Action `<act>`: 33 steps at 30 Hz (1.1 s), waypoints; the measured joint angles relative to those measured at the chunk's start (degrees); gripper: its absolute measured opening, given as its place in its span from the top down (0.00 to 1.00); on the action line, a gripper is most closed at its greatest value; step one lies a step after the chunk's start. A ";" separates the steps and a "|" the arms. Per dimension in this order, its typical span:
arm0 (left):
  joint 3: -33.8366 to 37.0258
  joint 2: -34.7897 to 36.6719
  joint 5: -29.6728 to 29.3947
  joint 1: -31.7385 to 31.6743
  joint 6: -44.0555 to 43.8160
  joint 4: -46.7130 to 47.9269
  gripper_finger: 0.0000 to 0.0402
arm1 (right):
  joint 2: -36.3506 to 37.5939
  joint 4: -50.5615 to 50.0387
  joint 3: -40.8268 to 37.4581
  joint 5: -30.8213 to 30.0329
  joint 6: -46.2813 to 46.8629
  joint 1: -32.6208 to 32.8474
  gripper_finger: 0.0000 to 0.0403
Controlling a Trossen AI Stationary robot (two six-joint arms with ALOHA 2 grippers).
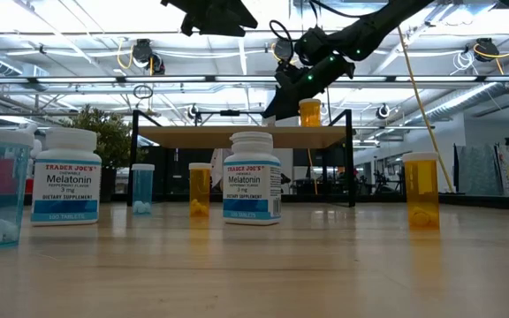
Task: Pick and place medicine bottles onto shelf by color
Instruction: Put the top transparent pill bottle on the shelf, then put the transparent pill bottle on the shelf aligned with the transparent pill bottle
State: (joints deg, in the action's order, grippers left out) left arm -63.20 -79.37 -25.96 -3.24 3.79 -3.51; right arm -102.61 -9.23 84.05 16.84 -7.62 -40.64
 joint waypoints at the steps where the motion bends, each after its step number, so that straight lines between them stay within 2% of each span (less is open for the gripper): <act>1: 0.00 0.00 0.00 0.00 0.01 -0.04 0.45 | 0.00 -0.02 0.00 0.02 0.00 0.02 0.61; 9: 0.00 0.00 0.02 0.00 0.02 -0.11 0.45 | 0.00 -0.04 0.00 0.04 -0.38 0.24 0.60; 20: 0.00 0.00 0.23 0.00 0.02 -0.13 0.45 | 0.34 -0.07 0.00 -0.05 0.32 0.24 0.47; 29: 0.00 0.00 0.20 0.00 0.02 -0.18 0.45 | 5.75 -0.51 0.02 -0.19 0.94 0.28 0.43; 33: 0.00 0.00 0.20 0.02 0.00 -0.15 0.45 | 10.18 -6.75 0.12 -0.34 -1.04 0.26 0.43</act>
State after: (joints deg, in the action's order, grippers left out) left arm -63.20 -79.37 -25.76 -3.22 3.79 -3.66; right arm -92.43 -15.98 84.17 16.50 -8.66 -40.38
